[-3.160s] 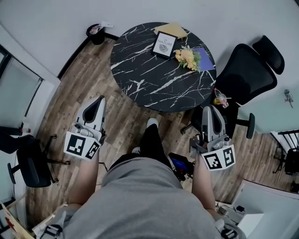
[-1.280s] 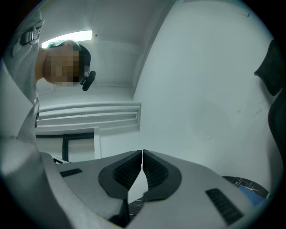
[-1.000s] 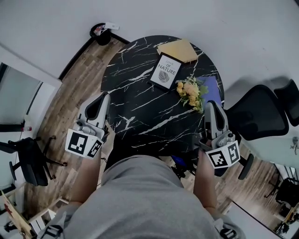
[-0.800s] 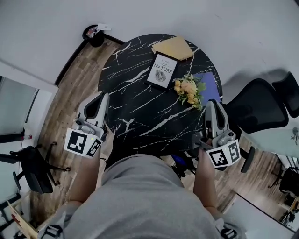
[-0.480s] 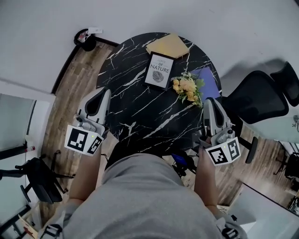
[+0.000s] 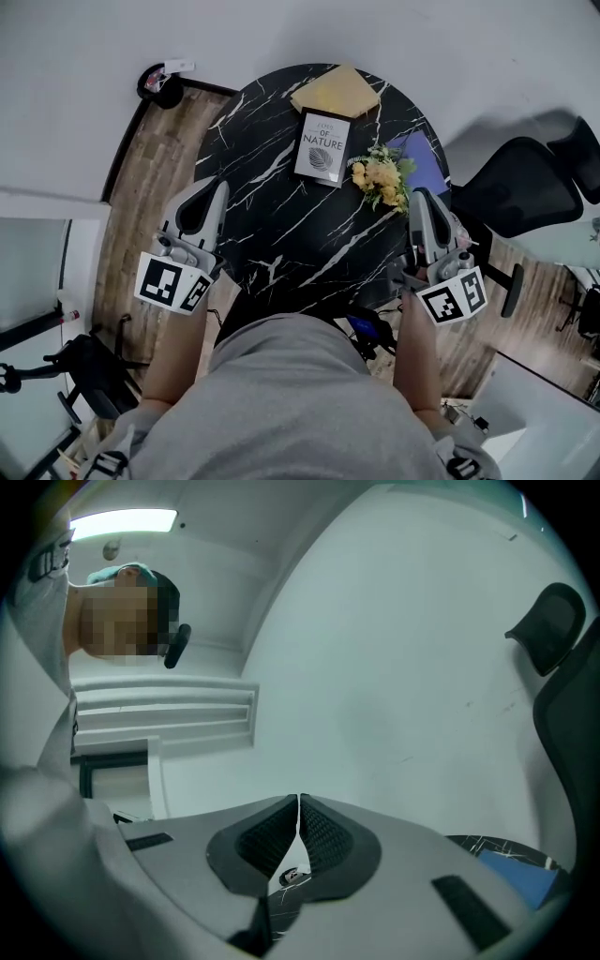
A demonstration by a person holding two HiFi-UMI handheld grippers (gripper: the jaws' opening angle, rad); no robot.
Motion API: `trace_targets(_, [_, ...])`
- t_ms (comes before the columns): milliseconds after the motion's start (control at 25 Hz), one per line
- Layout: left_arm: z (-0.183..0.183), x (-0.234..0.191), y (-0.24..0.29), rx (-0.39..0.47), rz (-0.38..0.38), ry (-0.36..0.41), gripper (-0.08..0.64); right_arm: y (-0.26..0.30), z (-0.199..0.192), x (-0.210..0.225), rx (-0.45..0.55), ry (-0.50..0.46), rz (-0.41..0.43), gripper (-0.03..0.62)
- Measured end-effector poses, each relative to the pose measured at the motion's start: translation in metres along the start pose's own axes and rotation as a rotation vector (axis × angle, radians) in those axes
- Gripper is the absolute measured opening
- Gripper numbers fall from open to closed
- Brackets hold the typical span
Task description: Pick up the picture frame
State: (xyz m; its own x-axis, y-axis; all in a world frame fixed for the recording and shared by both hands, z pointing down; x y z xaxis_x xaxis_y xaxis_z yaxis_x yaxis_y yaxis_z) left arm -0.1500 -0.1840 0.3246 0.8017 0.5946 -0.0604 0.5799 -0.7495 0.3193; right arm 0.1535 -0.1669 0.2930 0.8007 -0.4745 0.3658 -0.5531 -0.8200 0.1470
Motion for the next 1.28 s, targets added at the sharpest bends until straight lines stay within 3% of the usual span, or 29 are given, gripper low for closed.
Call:
trace_targets(760, [-0.010, -0.048, 0.063, -0.042, -0.020, -0.019, 0.006, 0.040, -0.010, 0.050, -0.054, 0.009, -0.106, 0.028])
trace_targets(1280, [-0.021, -0.054, 0.109, -0.078, -0.061, -0.032, 0.006, 0.081, -0.039, 0.075, -0.128, 0.047, -0.090, 0.028])
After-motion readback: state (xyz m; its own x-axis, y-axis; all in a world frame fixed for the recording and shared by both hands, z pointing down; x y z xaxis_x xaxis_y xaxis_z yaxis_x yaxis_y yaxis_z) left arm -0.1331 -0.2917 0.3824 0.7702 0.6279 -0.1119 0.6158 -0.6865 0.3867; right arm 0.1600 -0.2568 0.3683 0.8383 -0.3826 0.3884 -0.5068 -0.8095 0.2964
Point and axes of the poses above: the fingertips, and each gripper's own axes: y forward along the fingers, x to its right, z out of its top, the point moved 2 cm from there along -y, backward along the fingers, and after that the axes turned 15 degrees about -x, right-handed, at the moved point
